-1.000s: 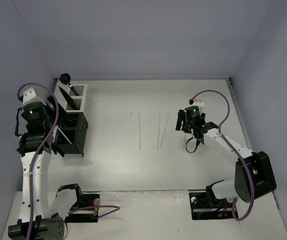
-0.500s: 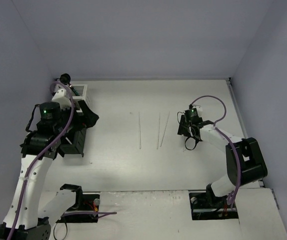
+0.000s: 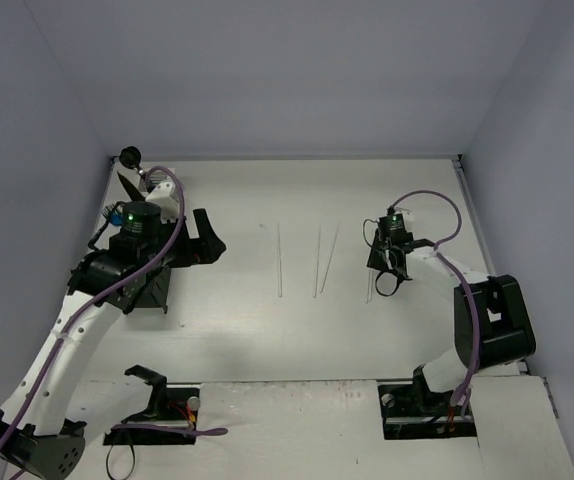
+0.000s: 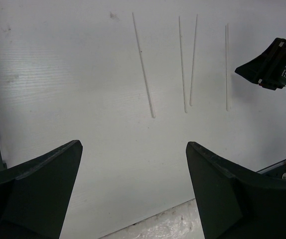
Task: Sort the eating utensils into containers
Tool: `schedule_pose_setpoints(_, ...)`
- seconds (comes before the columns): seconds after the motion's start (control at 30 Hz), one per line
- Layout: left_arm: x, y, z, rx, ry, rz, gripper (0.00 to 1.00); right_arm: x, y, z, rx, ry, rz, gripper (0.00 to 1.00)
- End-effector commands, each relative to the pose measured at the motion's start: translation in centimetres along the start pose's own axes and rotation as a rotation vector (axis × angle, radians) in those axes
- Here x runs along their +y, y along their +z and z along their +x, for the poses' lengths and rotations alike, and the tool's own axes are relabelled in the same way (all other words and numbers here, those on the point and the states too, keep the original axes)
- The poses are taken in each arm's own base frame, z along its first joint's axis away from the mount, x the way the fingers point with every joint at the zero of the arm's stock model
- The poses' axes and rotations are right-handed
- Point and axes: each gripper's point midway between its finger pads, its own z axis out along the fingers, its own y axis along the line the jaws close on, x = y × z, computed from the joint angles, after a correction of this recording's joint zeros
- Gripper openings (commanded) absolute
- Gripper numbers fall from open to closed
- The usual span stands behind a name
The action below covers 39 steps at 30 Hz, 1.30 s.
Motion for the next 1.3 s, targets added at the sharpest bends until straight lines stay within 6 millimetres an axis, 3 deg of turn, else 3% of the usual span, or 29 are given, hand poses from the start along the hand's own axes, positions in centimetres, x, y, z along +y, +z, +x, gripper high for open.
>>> schedule_pose_setpoints(0.0, -1.0, 0.1, -1.6, -0.054, 0.004, 0.008, 0.83, 0.2, 0.4, -1.7, -0.024, 0.004, -0.006, 0.26)
schedule_pose_setpoints(0.33, -1.8, 0.7, -1.3, -0.035, 0.016, 0.011, 0.83, 0.3, 1.2, -0.9, 0.013, -0.017, -0.017, 0.22)
schedule_pose_setpoints(0.7, -2.4, 1.1, -1.1, -0.027, 0.019, 0.024, 0.83, 1.1, -0.3, -2.6, -0.040, -0.012, -0.058, 0.22)
schedule_pose_setpoints(1.27, -3.0, 1.8, -0.4, -0.004, 0.030, 0.035, 0.83, 0.1, 1.7, -0.2, 0.037, -0.036, -0.013, 0.22)
